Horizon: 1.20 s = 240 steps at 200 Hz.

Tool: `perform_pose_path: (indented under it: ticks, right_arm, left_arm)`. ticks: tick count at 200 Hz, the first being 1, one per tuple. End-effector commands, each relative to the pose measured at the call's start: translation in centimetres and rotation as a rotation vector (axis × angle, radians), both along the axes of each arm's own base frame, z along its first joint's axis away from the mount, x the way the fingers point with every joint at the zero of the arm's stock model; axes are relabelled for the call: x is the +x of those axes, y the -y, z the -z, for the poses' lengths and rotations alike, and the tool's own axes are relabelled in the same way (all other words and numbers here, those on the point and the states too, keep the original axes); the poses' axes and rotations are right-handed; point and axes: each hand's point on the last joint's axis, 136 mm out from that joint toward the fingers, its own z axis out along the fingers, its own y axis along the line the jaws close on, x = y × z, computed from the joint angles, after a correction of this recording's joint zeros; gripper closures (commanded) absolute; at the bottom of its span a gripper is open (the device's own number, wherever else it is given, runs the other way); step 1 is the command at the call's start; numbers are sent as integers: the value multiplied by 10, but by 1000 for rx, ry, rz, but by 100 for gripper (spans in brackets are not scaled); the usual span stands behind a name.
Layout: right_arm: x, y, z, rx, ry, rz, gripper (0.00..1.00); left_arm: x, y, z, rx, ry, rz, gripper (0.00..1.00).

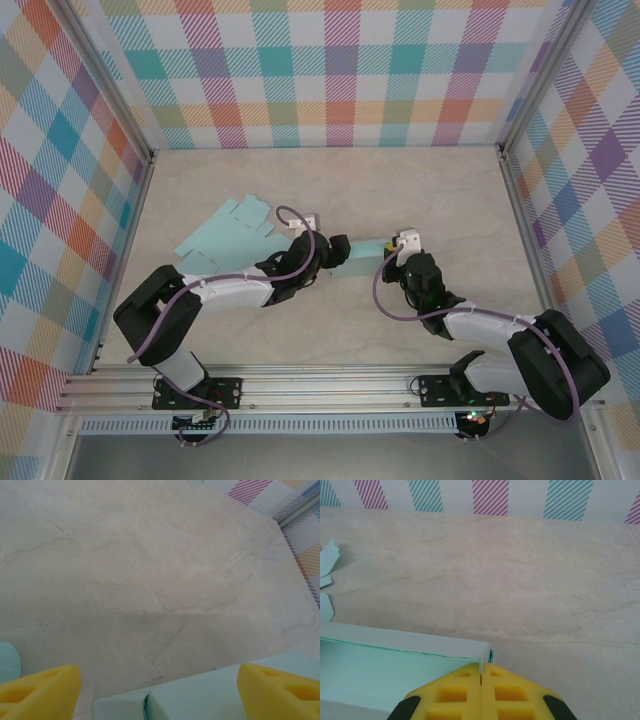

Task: Fold the paper box

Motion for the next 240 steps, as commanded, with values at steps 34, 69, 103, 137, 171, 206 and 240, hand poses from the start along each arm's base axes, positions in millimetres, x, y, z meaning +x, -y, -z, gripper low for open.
perform_pose_path:
  ticks: [34, 69, 103, 137, 171, 206, 240]
  right_arm:
    - [-6, -2, 2, -11, -65, -9, 90]
    - [-8, 0, 2, 0, -76, -5, 85]
    - [-11, 1, -1, 10, -84, -2, 76]
    - [-21, 3, -12, 58, -97, -11, 63]
    - [-36, 7, -34, 119, -108, -25, 49]
    - [-40, 22, -53, 181, -184, 81, 35]
    - [-34, 13, -62, 221, -292, 94, 32]
  left_arm:
    - [-4, -2, 31, -58, -40, -25, 25]
    - [-9, -6, 47, -53, -26, -44, 27]
    - [-14, -5, 57, 0, -19, -48, 27]
    - [-16, -12, 71, 43, -29, -74, 28]
    - [-15, -14, 79, 69, -39, -81, 29]
    - [-19, -15, 86, 93, -48, -78, 30]
    - [-23, -19, 93, 114, -59, -84, 32]
